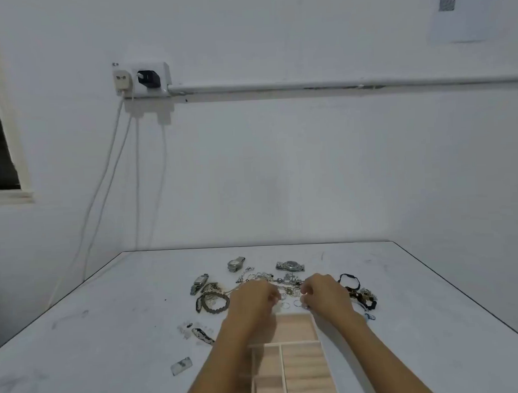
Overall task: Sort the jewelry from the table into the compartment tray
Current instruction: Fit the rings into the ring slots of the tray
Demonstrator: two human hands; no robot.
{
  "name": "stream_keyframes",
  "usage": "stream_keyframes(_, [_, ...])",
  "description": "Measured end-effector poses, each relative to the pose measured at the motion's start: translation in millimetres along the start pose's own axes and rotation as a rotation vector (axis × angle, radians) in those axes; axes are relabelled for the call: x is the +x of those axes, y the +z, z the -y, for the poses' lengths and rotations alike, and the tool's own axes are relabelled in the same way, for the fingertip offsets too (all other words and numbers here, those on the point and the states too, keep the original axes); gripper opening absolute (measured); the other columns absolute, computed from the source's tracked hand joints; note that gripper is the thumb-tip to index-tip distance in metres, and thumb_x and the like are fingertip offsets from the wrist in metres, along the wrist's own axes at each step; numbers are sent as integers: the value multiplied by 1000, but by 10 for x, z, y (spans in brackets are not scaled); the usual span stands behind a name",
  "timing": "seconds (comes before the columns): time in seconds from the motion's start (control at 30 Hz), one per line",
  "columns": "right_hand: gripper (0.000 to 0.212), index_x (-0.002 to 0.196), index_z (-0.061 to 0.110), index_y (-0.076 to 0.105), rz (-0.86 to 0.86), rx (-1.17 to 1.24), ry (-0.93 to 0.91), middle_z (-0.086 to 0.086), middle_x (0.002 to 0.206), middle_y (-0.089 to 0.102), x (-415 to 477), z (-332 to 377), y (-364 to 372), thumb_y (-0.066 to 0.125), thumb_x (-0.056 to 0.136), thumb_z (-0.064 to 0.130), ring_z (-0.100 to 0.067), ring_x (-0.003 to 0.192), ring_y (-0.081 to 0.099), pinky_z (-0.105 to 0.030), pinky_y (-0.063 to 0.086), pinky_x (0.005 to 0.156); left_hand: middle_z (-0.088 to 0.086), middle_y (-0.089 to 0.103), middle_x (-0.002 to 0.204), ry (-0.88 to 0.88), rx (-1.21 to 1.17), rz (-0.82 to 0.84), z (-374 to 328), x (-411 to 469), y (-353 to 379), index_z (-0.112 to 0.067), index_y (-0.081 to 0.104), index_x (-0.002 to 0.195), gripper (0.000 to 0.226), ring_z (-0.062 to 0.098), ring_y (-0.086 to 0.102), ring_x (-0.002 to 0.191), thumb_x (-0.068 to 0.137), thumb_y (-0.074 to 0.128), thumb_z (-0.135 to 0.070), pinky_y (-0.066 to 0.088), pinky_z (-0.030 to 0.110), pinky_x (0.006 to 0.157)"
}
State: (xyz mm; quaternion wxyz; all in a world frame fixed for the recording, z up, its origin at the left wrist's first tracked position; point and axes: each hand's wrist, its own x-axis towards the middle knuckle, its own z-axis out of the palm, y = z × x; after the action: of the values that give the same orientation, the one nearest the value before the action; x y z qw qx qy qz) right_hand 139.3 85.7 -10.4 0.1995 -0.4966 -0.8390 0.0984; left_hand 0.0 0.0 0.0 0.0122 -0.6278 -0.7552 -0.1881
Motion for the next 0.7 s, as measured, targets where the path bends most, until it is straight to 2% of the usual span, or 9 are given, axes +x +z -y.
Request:
stream_keyframes(0.13, [20,101,13,68,-10,-64,36,-2,101,69,25,7,100,65,85,26,-20,97,62,-29,45,75,-11,69,108,22,39,-42,-77,76,194,-31,65,113,36,10,59,108,86,52,-10,44,28,86])
stream_keyframes(0.33, [19,95,16,73,-30,-99,41,-1,97,72,128,2,170,68,84,31,-19,95,64,-28,47,76,-4,71,99,-1,84,-49,-90,194,311,-24,73,95,30,17,64,97,81,56,-4,48,27,80])
stream_keyframes(0.43, [15,95,17,70,-6,-84,74,0,96,70,189,24,178,67,83,25,-20,94,64,-27,46,72,-2,69,106,-25,86,8,-94,276,295,-25,73,96,25,19,65,100,81,61,-8,49,29,82])
stream_keyframes(0.5, [11,91,14,66,32,-60,99,-2,92,69,235,41,190,62,80,16,-22,88,63,-26,44,66,2,66,115,-51,68,70,-96,338,280,-25,71,100,21,23,63,106,84,64,-14,48,32,86])
stream_keyframes(0.57, [4,75,13,55,86,-33,119,-2,77,60,276,43,189,56,73,9,-25,75,55,-25,38,57,6,64,119,-69,69,115,-104,383,277,-23,71,104,22,26,61,109,85,63,-15,49,35,89])
stream_keyframes(0.63, [17,62,16,40,163,34,140,-1,62,45,301,31,181,55,66,8,-24,67,44,-25,28,49,7,64,120,-79,71,142,-100,412,297,-20,70,107,23,27,61,110,86,61,-14,49,37,91])
stream_keyframes(0.7, [21,58,15,38,210,127,161,-1,58,42,324,2,173,59,61,11,-23,61,42,-24,27,49,6,63,121,-94,65,166,-79,423,309,-20,69,109,22,27,60,111,88,61,-18,48,36,92])
